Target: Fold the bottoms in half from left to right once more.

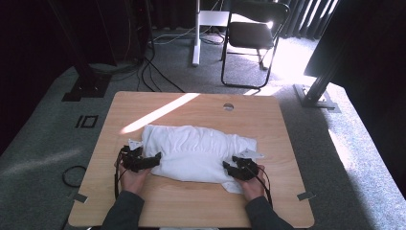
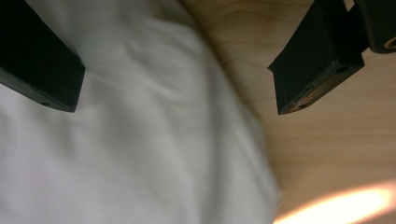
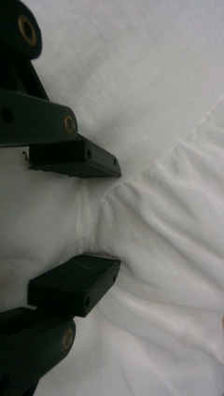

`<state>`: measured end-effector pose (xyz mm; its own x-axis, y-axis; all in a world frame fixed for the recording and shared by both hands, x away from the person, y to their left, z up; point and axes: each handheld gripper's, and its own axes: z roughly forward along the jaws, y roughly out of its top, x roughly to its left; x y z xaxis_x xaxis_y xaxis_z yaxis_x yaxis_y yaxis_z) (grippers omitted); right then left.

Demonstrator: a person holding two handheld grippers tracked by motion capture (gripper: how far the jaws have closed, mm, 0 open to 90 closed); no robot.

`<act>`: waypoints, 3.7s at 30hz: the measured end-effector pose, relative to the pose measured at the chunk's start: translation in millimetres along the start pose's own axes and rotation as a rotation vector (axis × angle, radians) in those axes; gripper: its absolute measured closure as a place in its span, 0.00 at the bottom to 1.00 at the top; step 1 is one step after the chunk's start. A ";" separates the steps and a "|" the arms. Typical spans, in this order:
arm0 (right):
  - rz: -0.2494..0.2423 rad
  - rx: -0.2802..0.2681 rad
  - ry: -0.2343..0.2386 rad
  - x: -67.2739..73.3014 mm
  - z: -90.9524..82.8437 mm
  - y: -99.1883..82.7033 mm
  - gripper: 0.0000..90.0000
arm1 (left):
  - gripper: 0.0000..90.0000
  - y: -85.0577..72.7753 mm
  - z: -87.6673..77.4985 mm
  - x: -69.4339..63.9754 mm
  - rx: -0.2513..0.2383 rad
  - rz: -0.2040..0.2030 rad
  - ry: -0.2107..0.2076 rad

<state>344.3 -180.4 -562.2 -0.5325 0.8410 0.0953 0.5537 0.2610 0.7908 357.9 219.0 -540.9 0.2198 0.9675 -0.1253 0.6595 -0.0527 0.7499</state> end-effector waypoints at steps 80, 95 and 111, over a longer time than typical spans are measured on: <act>-0.022 0.035 0.225 70.3 58.2 40.5 0.45 | 0.92 80.1 -49.5 -78.0 -0.243 0.158 -0.550; -0.136 0.016 0.100 30.8 1.6 38.2 0.45 | 0.92 66.9 -36.7 -96.3 -0.189 0.238 -0.542; -0.036 0.034 0.014 -1.3 2.0 27.1 0.43 | 0.91 19.8 9.2 -148.8 -0.026 0.402 -0.594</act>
<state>361.3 -173.4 -542.1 -0.5613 0.8241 0.0763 0.5556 0.3070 0.7727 344.9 71.7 -513.4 0.8011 0.5761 -0.1625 0.4295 -0.3641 0.8264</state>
